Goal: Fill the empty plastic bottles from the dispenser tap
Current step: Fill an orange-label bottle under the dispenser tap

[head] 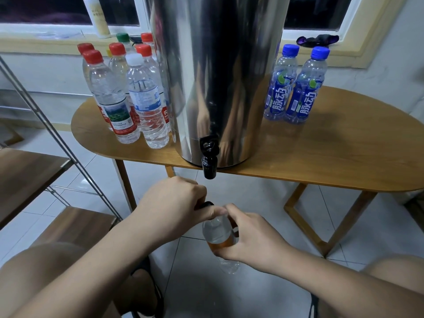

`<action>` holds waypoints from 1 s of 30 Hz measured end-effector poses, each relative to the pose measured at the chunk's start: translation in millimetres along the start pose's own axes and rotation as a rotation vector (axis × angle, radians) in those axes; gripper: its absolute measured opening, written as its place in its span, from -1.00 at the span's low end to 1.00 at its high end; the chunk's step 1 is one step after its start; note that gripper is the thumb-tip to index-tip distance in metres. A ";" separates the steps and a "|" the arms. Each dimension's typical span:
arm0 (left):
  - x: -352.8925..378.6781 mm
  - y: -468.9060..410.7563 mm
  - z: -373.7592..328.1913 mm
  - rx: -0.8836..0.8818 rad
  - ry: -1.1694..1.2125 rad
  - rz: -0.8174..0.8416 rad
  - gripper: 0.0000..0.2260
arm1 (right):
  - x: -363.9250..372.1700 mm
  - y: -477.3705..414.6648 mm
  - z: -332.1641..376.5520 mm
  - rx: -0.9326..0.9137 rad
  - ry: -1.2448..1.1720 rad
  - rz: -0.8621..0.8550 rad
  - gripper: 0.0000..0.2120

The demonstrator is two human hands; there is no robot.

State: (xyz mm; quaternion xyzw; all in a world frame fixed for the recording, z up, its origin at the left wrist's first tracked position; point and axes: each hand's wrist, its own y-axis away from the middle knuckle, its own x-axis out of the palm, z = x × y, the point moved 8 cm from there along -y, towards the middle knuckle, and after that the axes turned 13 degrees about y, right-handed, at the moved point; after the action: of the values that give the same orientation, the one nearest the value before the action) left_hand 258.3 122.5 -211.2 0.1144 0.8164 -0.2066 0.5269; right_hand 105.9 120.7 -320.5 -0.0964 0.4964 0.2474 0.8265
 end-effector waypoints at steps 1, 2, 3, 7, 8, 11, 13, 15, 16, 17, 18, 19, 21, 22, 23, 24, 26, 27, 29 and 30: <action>-0.6 0.5 -1.4 0.020 0.005 -0.015 -0.44 | -0.8 0.4 0.3 0.001 -0.001 -0.003 -0.41; -0.2 1.0 -1.9 0.036 0.018 -0.022 -0.46 | -1.6 0.4 0.1 0.005 -0.003 -0.008 -0.40; 1.3 1.4 -0.9 0.043 0.046 -0.021 -0.51 | -2.5 0.3 -0.7 0.010 -0.004 -0.012 -0.39; 7.1 3.2 3.5 0.040 0.242 0.086 -0.72 | -3.5 0.2 -4.2 0.024 -0.018 -0.007 -0.39; 7.7 3.5 3.9 0.051 0.262 0.108 -0.72 | -3.4 0.6 -4.4 0.023 -0.015 -0.005 -0.39; 11.3 4.1 6.4 0.072 0.324 0.152 -0.64 | -2.0 1.6 -4.1 0.017 -0.010 0.014 -0.35; 13.4 4.1 9.7 0.070 0.369 0.165 -0.59 | -2.4 1.0 -3.6 0.016 -0.004 0.015 -0.32; 14.7 4.0 12.4 0.068 0.385 0.180 -0.56 | -3.1 0.1 -2.6 0.013 0.003 0.014 -0.32; 14.8 4.2 12.3 0.071 0.393 0.189 -0.56 | -3.3 -0.4 -1.9 0.012 0.004 0.013 -0.32; 14.6 4.4 11.2 0.073 0.401 0.196 -0.59 | -3.7 -0.8 -1.2 0.010 0.001 0.010 -0.32; 13.7 4.5 9.0 0.076 0.414 0.198 -0.63 | -3.8 -1.2 -0.8 0.007 -0.004 0.004 -0.33; 12.3 4.4 6.3 0.079 0.430 0.189 -0.67 | -4.0 -1.9 -0.8 0.004 -0.009 -0.006 -0.34; 10.2 3.7 1.2 0.089 0.449 0.148 -0.72 | -3.8 -3.0 -0.9 0.004 -0.012 -0.025 -0.34; 10.2 3.2 -0.8 0.097 0.445 0.128 -0.74 | -3.2 -3.4 -0.6 0.005 -0.010 -0.029 -0.33; 10.4 2.5 -1.8 0.105 0.442 0.115 -0.75 | -2.6 -3.5 -0.1 0.001 -0.009 -0.032 -0.31; 10.5 2.1 -1.7 0.106 0.447 0.113 -0.74 | -2.1 -3.7 0.3 -0.003 -0.006 -0.034 -0.28; 9.0 1.9 1.8 0.086 0.473 0.131 -0.66 | -2.8 -3.5 0.1 -0.005 -0.004 -0.036 -0.25; 7.7 2.2 5.3 0.071 0.474 0.140 -0.61 | -3.4 -3.0 -0.7 -0.001 -0.007 -0.033 -0.29; 4.6 3.4 14.8 0.036 0.449 0.139 -0.52 | -4.7 -1.7 -1.7 0.005 -0.017 -0.022 -0.38; 3.4 4.3 19.6 0.016 0.436 0.135 -0.50 | -5.2 -1.0 -1.5 0.003 -0.020 -0.018 -0.41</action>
State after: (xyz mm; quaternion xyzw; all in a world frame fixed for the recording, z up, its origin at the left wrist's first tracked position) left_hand 274.5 117.3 -222.3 0.2150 0.8998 -0.1476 0.3499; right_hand 103.2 117.6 -316.8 -0.0974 0.4874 0.2401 0.8339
